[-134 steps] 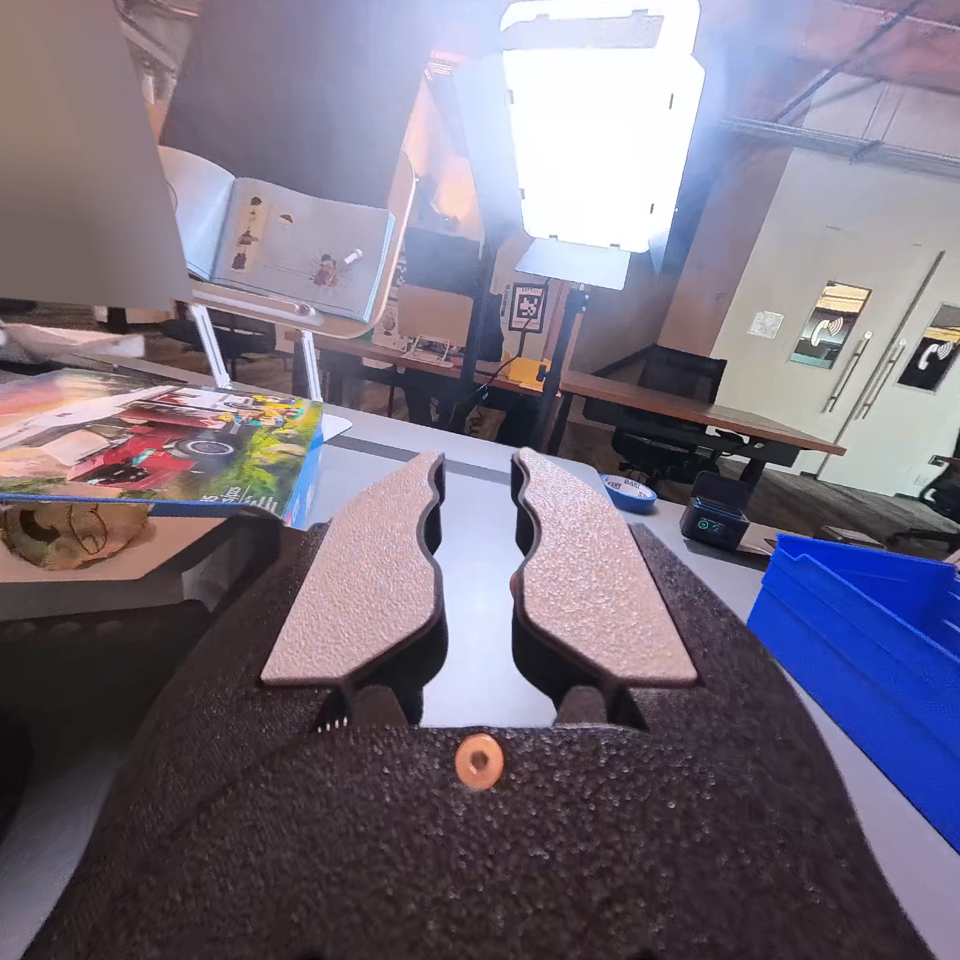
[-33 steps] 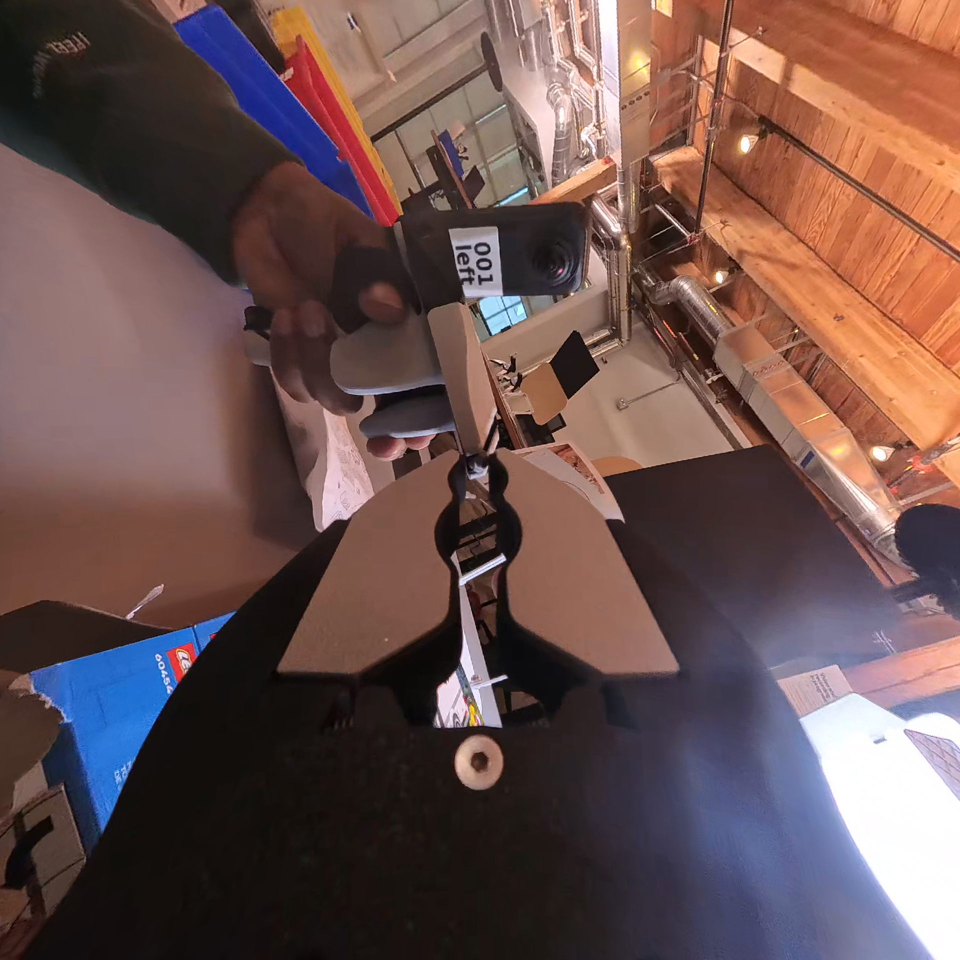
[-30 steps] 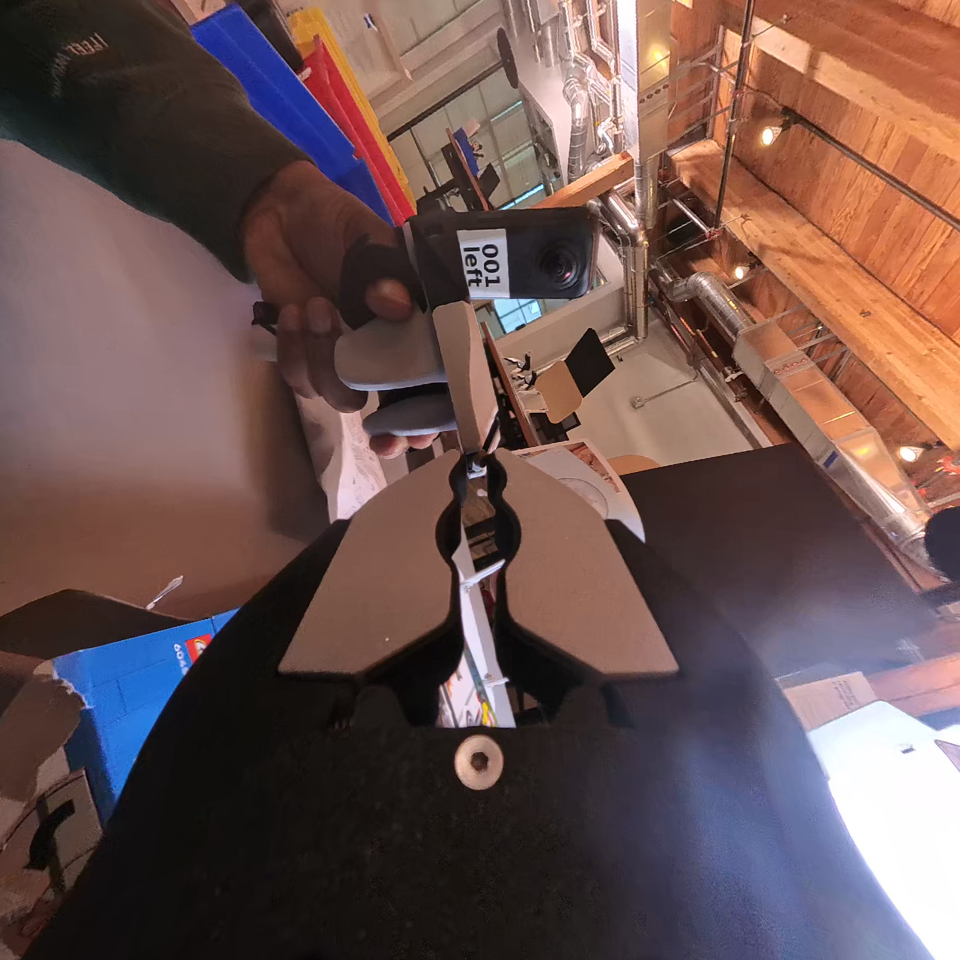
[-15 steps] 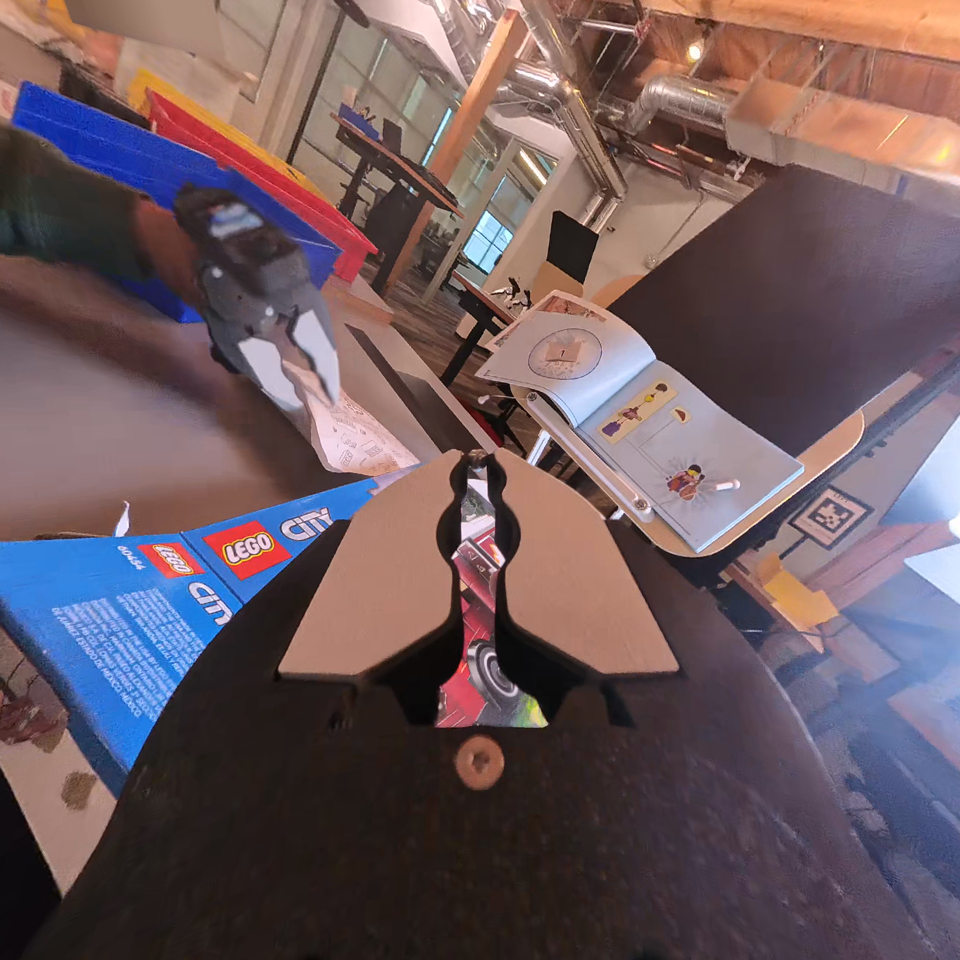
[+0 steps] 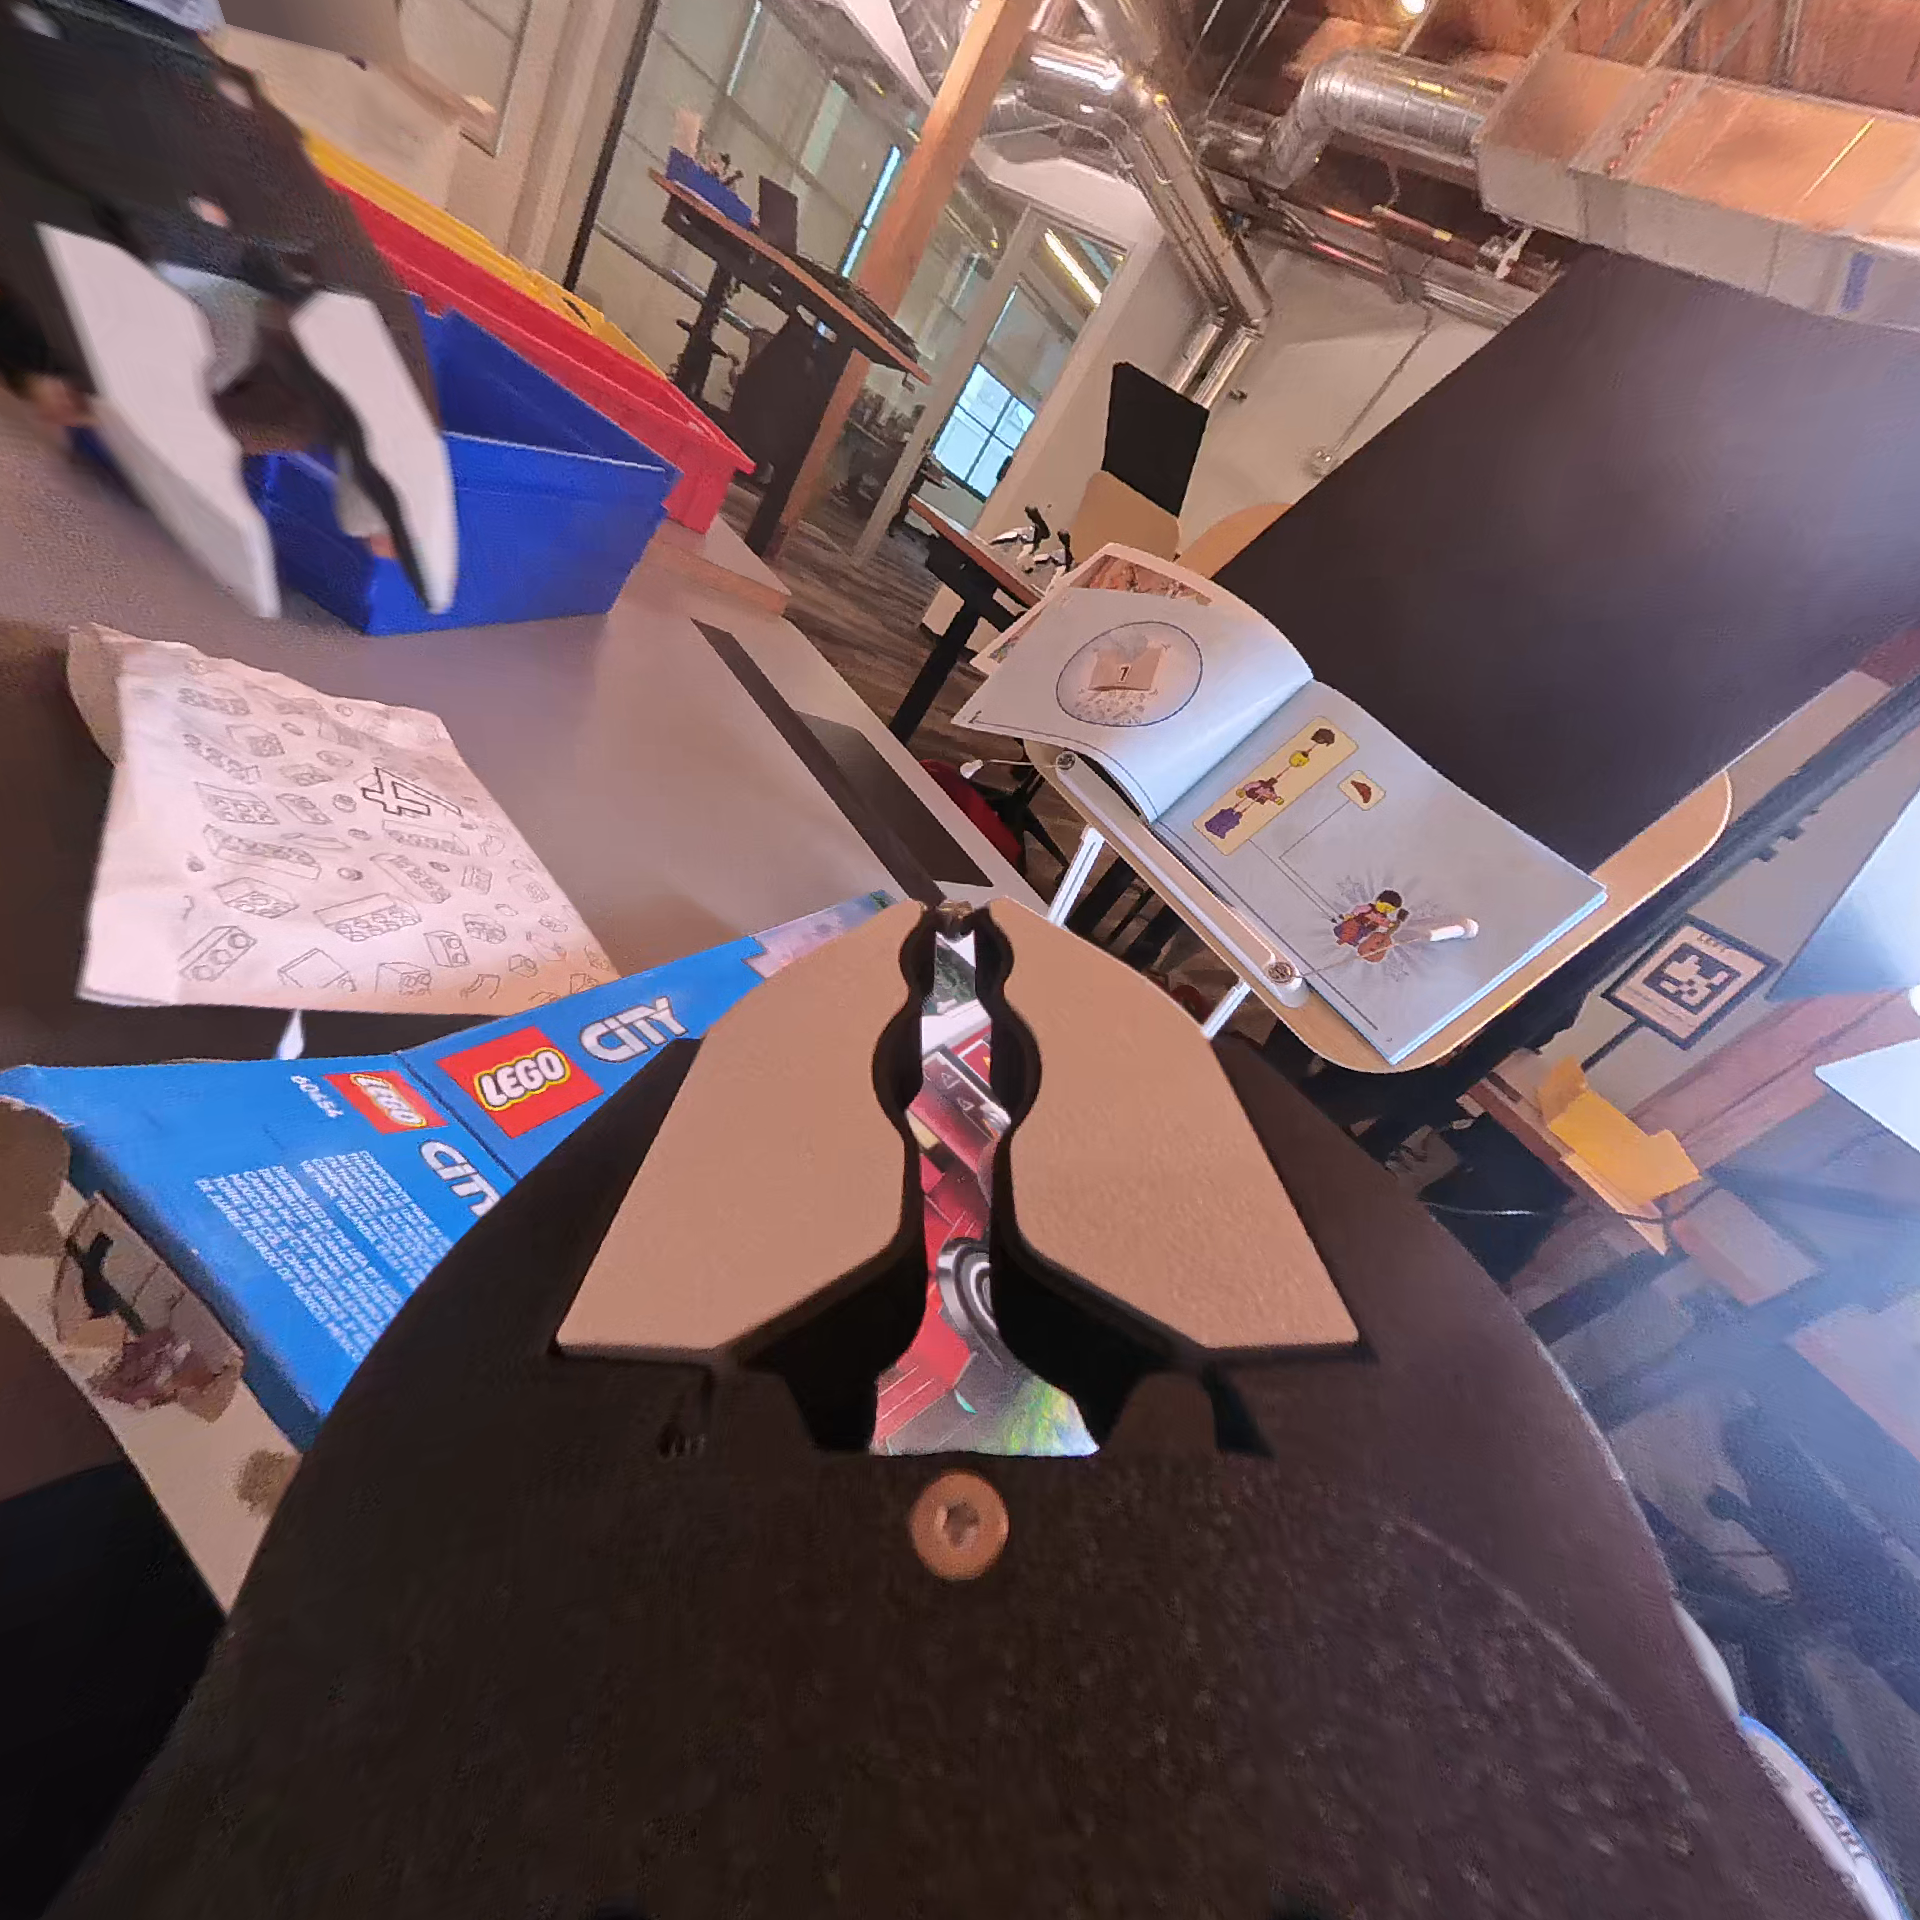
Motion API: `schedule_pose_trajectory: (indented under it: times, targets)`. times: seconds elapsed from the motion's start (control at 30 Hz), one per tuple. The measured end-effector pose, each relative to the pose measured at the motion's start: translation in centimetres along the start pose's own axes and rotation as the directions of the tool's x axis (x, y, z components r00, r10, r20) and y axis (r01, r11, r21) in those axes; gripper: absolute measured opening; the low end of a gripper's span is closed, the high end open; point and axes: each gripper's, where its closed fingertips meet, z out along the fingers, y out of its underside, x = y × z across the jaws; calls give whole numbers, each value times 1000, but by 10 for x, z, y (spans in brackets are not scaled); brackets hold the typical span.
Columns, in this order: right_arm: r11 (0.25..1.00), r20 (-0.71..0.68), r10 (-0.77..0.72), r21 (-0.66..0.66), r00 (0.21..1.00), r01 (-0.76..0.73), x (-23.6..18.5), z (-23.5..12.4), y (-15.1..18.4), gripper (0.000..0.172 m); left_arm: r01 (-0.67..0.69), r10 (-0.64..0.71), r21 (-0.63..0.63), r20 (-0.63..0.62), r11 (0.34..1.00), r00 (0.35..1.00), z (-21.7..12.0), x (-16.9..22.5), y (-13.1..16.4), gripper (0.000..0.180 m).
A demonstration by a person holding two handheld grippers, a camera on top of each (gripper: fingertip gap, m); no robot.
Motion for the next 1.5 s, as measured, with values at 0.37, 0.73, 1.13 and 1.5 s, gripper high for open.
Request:
schedule_pose_trajectory:
  times: [0.37,0.73,1.13,1.5]
  targets:
    - [997,73,81,-7,994,-81,1,-5,5,7,90,-464,-562,-571,822,677,52,-30,106,54]
    - [994,82,110,15,991,-111,5,-10,3,7,-93,-26,-379,-297,921,954,10,-58,16,1]
    - [999,124,38,9,992,-39,-20,-2,-19,7,-220,182,-323,-144,920,973,-14,38,45,34]
    - [999,189,48,-29,981,-43,-41,17,-12,7,-179,64,-382,-296,907,953,1,8,102,17]
